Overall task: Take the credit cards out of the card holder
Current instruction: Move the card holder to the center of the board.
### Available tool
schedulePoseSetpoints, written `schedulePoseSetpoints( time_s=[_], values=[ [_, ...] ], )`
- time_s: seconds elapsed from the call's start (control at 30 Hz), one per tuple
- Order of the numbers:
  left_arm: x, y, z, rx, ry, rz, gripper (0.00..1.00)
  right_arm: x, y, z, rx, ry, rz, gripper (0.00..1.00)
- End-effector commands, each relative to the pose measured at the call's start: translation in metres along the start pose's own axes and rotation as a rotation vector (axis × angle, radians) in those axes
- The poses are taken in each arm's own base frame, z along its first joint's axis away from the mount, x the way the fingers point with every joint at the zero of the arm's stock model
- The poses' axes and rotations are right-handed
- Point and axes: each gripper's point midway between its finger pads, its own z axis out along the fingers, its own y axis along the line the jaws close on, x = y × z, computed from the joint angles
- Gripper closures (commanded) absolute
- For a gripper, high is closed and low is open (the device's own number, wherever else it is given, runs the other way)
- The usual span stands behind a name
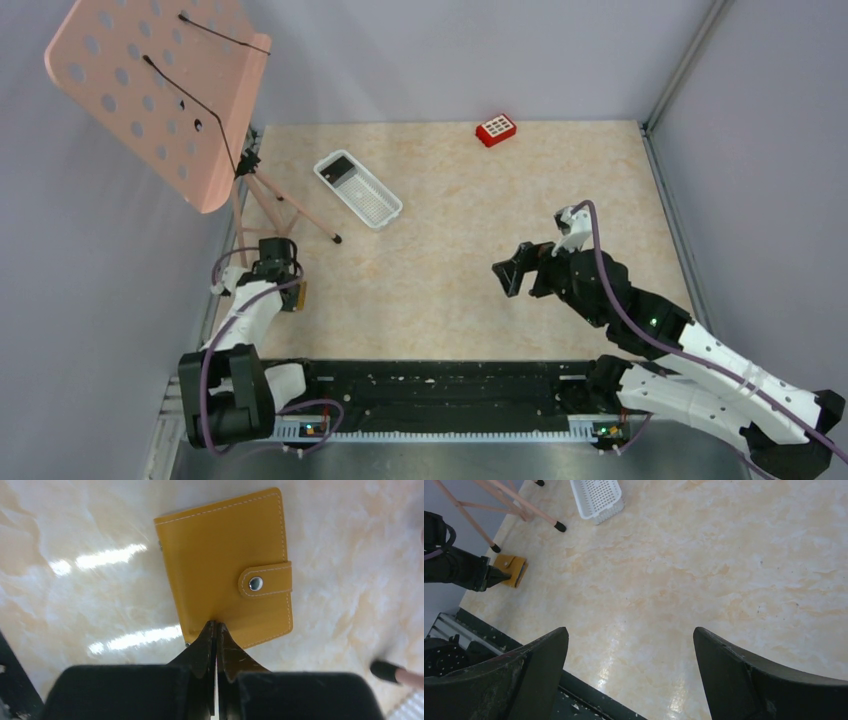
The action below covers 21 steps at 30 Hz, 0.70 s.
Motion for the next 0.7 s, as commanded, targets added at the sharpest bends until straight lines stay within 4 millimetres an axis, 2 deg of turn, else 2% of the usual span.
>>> schedulePoseSetpoints(
  time_s=[0.0, 0.07, 0.17, 0.3, 0.53, 0.6, 0.67],
  values=[
    [0.046, 0.003, -0.017, 0.066, 0.228, 0.018, 1.0, -0.025, -0.002, -0.002, 0.037, -0.069, 0.016, 0.05],
    [0.06, 0.007, -0.023, 0.088, 0.29, 0.027, 1.0, -0.024, -0.004, 0.0, 0.05, -0.068, 0.016, 0.05],
    [0.068, 0.009, -0.031, 0.119, 0.303, 0.05, 1.0, -0.023, -0.005, 0.001, 0.061, -0.064, 0.027, 0.05],
    [0.085, -0.003, -0.053, 0.245, 0.311, 0.119, 1.0, -0.019, -0.005, 0.004, 0.056, -0.062, 0.036, 0.05],
    [0.125, 0.001, -0.08, 0.27, 0.378, 0.202, 1.0, -0.018, -0.008, 0.004, 0.063, -0.073, 0.024, 0.05],
    [0.124, -0.002, -0.08, 0.278, 0.346, 0.234, 1.0, -0.02, -0.008, 0.002, 0.062, -0.078, 0.019, 0.05],
    [0.106, -0.008, -0.075, 0.274, 0.24, 0.237, 1.0, -0.021, -0.006, 0.0, 0.047, -0.08, 0.018, 0.05]
  ],
)
